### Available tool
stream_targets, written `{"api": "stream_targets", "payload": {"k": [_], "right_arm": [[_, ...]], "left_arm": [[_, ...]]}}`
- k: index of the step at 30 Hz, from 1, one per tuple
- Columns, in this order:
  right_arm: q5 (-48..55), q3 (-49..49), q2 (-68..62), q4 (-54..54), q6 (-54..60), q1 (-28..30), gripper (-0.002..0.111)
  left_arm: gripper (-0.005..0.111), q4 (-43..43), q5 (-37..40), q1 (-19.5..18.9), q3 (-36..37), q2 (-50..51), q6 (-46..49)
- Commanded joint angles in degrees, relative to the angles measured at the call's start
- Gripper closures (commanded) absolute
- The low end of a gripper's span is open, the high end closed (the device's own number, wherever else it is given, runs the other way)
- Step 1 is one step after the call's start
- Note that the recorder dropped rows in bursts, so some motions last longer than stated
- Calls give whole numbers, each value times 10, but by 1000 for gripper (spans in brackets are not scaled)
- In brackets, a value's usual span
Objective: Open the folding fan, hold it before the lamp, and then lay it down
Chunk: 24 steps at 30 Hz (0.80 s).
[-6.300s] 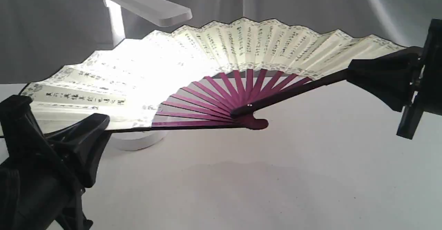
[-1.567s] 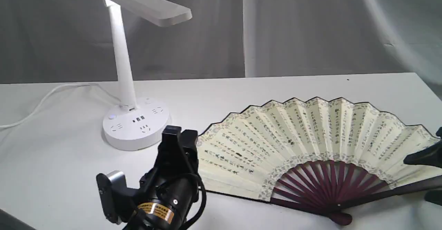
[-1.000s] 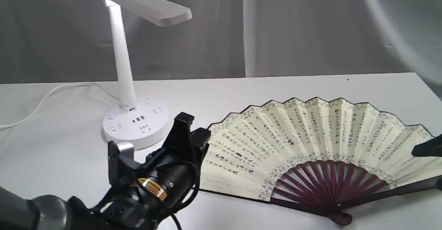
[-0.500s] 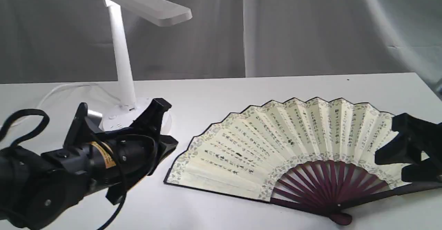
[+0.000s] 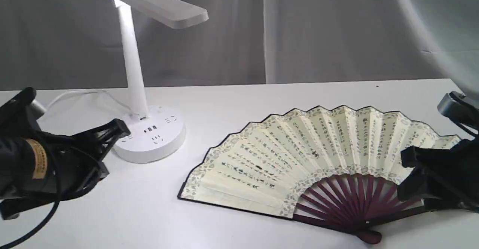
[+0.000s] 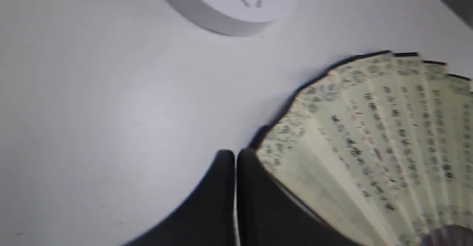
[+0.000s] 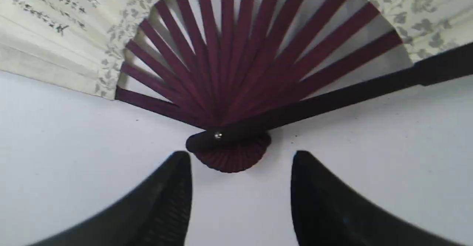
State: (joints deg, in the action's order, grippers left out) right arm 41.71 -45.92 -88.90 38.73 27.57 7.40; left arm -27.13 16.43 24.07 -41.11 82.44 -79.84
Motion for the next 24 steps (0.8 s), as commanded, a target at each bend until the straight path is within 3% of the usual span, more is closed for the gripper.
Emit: {"api": "stream_targets", "payload": {"k": [1, 4, 7, 14, 20, 24], "right_arm": [[-5, -2, 7, -50, -24, -1, 66], [-10, -2, 7, -96, -55, -1, 68], [-11, -2, 7, -108, -55, -1, 68], [-15, -2, 42, -128, -55, -1, 70], [-2, -2, 84, -178, -91, -1, 72], [5, -2, 101, -220, -125, -1, 73]], "left_arm": [[107, -1, 111, -2, -22, -18, 70], [107, 27, 214, -2, -61, -17, 227], [107, 88, 270, -24, -91, -15, 324], [107, 271, 314, -146, -111, -15, 576], [107, 314, 336, -217, -111, -15, 701], [107, 302, 349, -229, -111, -15, 743]]}}
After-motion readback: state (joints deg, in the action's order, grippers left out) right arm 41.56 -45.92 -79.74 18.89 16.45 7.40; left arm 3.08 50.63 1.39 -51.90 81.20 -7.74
